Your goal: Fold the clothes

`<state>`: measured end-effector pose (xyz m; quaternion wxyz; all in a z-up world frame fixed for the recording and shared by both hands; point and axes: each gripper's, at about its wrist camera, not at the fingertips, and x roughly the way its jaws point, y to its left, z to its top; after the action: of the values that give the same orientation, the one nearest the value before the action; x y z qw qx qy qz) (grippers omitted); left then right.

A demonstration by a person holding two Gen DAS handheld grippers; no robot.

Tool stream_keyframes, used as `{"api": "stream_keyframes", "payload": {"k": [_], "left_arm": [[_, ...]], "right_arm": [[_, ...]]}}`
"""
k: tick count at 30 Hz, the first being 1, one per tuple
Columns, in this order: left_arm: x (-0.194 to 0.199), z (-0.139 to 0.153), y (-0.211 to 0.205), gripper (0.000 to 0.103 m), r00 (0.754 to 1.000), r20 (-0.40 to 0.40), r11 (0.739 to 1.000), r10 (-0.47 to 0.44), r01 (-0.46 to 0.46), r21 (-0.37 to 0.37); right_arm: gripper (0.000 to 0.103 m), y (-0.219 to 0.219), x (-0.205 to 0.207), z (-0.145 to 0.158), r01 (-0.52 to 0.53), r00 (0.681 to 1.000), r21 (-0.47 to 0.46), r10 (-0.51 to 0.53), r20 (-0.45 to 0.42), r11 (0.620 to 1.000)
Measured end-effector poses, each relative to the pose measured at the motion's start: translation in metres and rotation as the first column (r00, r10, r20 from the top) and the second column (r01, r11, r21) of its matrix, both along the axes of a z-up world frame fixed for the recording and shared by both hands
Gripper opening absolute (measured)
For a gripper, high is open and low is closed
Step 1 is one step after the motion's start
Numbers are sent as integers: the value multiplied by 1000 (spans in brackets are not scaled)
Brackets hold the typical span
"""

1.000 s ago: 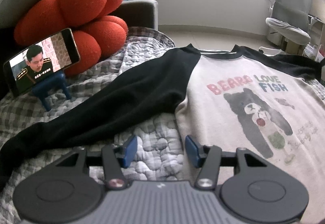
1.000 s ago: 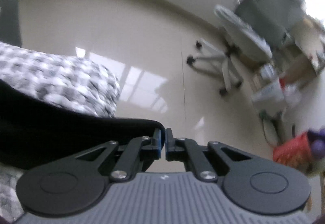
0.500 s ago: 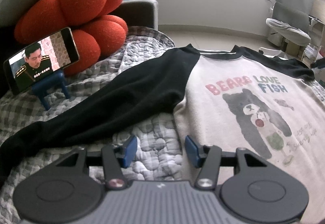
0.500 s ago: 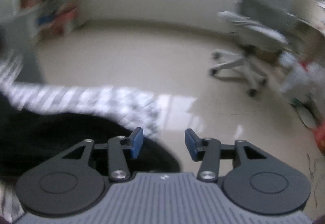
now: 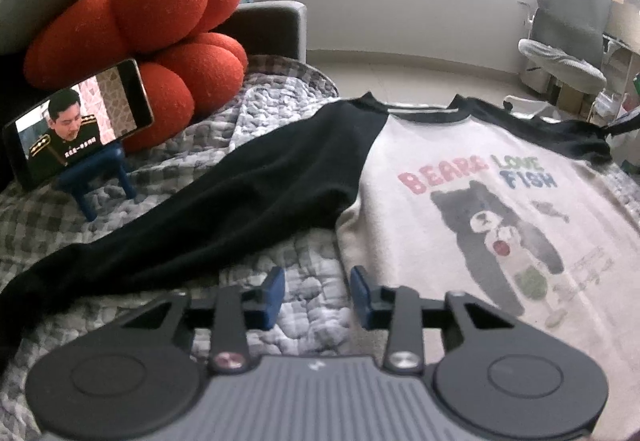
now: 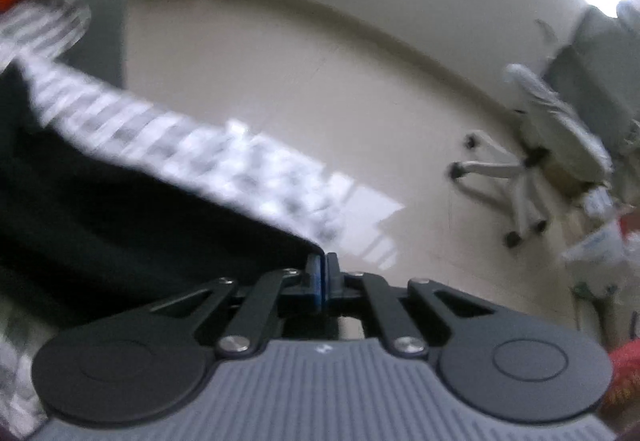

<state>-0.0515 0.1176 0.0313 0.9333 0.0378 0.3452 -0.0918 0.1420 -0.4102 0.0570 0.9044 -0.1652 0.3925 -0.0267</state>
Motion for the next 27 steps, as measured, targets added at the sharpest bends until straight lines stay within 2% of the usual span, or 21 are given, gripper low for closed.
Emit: {"api": "stream_keyframes", "payload": {"k": [4, 7, 9, 11, 12, 14, 16, 18, 19, 21, 23, 25, 27], "left_arm": [[2, -2, -1, 37, 1000, -23, 1000, -8, 7, -14], [6, -10, -2, 37, 999, -45, 1000, 11, -12, -15], [6, -9, -2, 37, 999, -49, 1000, 21, -22, -22], [4, -6, 0, 38, 998, -47, 999, 31, -31, -8], [3, -4, 1, 38, 998, -45, 999, 36, -36, -1], [0, -2, 8, 42, 998, -43, 999, 50, -50, -5], [-2, -1, 19, 43, 996, -52, 996, 78, -79, -35], [-3, -1, 30, 43, 992, -66, 991, 104, -108, -73], [-4, 0, 33, 43, 991, -70, 989, 111, -117, -87], [-5, 1, 34, 43, 991, -73, 988, 113, -119, -99], [-7, 2, 31, 45, 992, -72, 988, 104, -111, -104], [-7, 3, 27, 45, 993, -72, 989, 92, -100, -110], [-6, 2, 25, 45, 993, -74, 988, 89, -97, -117]], "right_arm": [[1, -16, 8, 16, 103, 994, -8, -102, 30, 995], [1, -1, 28, -10, 160, 984, -77, -165, -62, 984], [1, 18, 36, -30, 188, 976, -171, -203, -79, 967], [3, 13, 27, -23, 305, 951, -89, -308, -25, 948], [7, 9, 22, -19, 362, 932, -41, -362, 0, 931], [26, 3, 13, -11, 467, 882, 59, -469, 41, 883], [35, -6, -14, -3, 514, 848, 186, -528, 35, 837], [37, -15, -43, 1, 529, 829, 343, -558, -16, 776], [37, -21, -57, -3, 530, 823, 440, -566, -58, 725], [37, -29, -81, -11, 516, 813, 614, -566, -134, 597], [41, -34, -98, -21, 484, 809, 753, -555, -193, 445], [42, -34, -99, -23, 477, 795, 784, -577, -190, 399], [43, -30, -86, -23, 489, 785, 764, -594, -176, 420]]}}
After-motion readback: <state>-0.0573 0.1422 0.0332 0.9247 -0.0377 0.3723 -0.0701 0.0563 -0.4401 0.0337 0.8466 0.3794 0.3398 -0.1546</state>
